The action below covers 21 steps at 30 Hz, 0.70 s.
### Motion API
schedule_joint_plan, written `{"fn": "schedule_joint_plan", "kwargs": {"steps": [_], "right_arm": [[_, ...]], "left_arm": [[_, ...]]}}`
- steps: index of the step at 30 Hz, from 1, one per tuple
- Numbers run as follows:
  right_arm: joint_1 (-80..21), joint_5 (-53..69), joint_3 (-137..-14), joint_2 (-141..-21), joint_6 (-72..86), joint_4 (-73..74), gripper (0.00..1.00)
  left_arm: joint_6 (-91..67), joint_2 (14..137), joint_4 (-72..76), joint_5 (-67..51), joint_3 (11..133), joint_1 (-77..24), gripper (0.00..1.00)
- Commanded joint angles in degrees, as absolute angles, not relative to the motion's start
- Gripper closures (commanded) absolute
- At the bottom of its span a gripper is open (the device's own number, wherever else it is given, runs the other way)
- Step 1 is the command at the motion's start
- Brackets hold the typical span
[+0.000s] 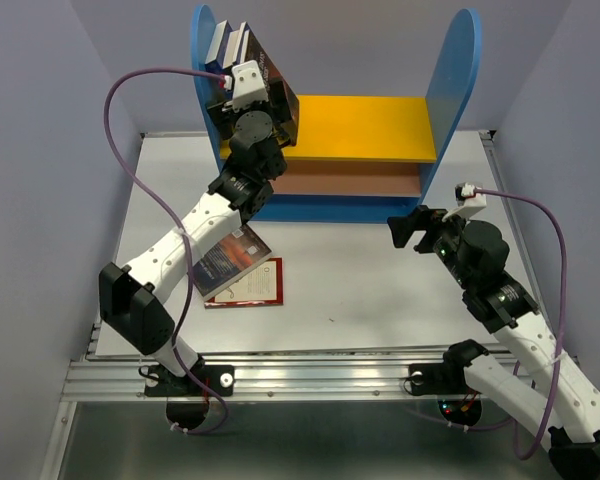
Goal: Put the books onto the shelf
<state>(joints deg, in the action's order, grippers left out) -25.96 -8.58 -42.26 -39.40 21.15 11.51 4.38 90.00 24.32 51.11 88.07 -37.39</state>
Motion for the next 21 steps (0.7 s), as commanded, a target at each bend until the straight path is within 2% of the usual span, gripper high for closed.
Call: {"fn": "schedule_joint_plan", "kwargs": {"steps": [1,4,8,11,18,21], "right_arm": [[-26.1,-7.91,-42.54,-38.58,20.13,8.61,0.0],[-26.1,-7.65,-42.19,-38.5,20.13,8.7,0.0],[-26.1,-7.65,-41.84,-38.15,20.21,8.7,0.0],[-26.1,-7.73,-41.4,-37.53,20.13,8.7,0.0],[-26.1,-8.26,-40.96,-36.57,20.04,8.96,0.0],[-26.1,-8.53,-40.96,-36.39,20.13,9.05,0.0]], "left_arm": [[0.46,86.58,16.2,54.58,89.2,-37.97,0.01],[-1.67,85.35,13.98,50.38,88.42,-38.06,0.01],[-5.26,83.15,9.33,34.07,87.8,-38.14,0.01],[-7.46,83.75,5.9,27.53,88.85,-38.58,0.01],[-10.81,85.86,1.15,20.4,90.79,-41.04,0.01],[-9.94,88.59,-2.45,21.18,94.74,-43.5,0.01]]}}
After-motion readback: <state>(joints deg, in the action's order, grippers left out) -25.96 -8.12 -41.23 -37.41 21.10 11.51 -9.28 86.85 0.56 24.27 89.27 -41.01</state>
